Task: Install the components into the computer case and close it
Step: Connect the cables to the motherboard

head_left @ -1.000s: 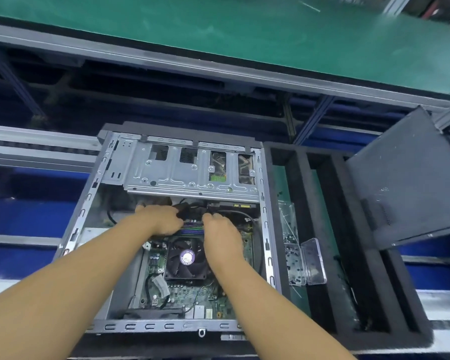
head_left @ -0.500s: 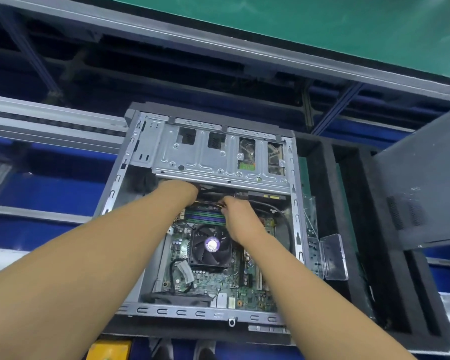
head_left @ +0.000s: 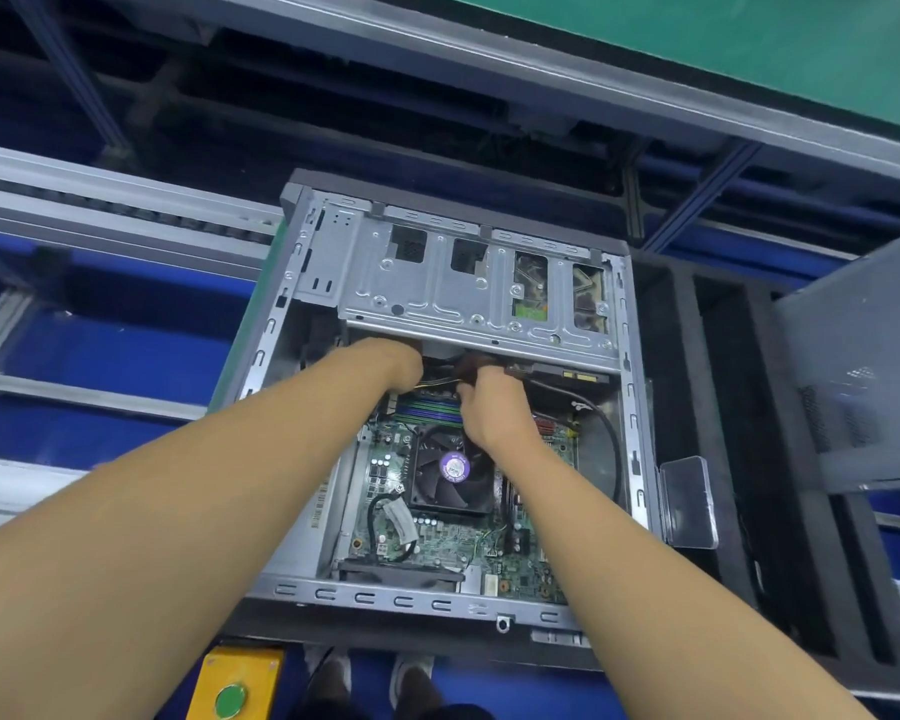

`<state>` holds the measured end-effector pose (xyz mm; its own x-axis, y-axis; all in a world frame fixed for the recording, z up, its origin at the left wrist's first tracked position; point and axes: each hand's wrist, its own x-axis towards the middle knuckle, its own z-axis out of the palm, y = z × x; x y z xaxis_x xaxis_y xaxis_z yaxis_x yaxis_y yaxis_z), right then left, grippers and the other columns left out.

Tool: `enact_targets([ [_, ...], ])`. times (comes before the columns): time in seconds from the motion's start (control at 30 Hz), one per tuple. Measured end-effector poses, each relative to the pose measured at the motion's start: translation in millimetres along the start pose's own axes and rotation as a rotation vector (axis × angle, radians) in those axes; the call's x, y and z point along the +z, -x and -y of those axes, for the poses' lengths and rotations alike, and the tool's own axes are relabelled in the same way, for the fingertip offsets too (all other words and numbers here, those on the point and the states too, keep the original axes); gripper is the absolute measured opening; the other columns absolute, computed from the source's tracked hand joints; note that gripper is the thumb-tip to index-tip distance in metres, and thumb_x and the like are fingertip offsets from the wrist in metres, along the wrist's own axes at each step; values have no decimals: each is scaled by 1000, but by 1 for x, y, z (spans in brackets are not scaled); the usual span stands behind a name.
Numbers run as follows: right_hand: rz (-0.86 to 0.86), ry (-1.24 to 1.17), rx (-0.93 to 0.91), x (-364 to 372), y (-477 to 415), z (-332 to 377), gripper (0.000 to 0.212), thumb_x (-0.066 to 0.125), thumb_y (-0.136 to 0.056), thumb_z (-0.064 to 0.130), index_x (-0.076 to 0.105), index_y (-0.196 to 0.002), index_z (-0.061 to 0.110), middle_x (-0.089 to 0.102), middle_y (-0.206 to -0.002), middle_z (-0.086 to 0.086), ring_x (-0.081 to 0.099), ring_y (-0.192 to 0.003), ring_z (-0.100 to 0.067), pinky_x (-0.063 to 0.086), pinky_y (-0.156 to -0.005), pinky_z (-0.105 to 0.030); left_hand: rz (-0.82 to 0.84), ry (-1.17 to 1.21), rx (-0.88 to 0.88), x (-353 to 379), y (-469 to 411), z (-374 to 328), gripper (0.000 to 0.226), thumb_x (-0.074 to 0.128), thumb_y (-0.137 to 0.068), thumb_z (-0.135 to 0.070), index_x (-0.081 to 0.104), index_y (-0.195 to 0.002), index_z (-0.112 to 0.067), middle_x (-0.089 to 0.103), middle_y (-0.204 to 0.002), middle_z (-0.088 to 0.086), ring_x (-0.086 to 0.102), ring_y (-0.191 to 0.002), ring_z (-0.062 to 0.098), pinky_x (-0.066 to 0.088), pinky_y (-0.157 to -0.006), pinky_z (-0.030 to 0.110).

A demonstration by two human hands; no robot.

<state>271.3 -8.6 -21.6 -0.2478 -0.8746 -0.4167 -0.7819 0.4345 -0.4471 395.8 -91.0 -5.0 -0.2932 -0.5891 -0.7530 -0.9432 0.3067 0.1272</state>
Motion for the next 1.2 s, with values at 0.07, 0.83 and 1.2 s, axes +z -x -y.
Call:
enact_targets([
  [0.07,7,-20,32,2,-4,1,30,50,-108,18,56,-123,-7,68,-110,-27,66,-94,-39,46,-70,-33,1,-6,21,0,0,0,32,35,-99,-4,45,-70,-12,46,-76,4,43,-70,20,37,-74,32],
  [0.83,73,108,135,-2,-14,-1,25,40,-108,6,49,-123,-11,66,-116,-31,65,-108,-47,53,-89,-46,-20,-8,52,-6,-5,6,37,33,-101,-3,48,-133,7,51,-137,22,36,-89,24,45,-95,36],
  [1.2,42,255,54,-3,-14,3,25,41,-108,9,50,-122,-10,67,-111,-31,65,-105,-47,50,-85,-44,-53,9,64,-8,-3,7,38,33,-102,-3,46,-136,5,50,-138,22,36,-88,24,46,-92,37],
])
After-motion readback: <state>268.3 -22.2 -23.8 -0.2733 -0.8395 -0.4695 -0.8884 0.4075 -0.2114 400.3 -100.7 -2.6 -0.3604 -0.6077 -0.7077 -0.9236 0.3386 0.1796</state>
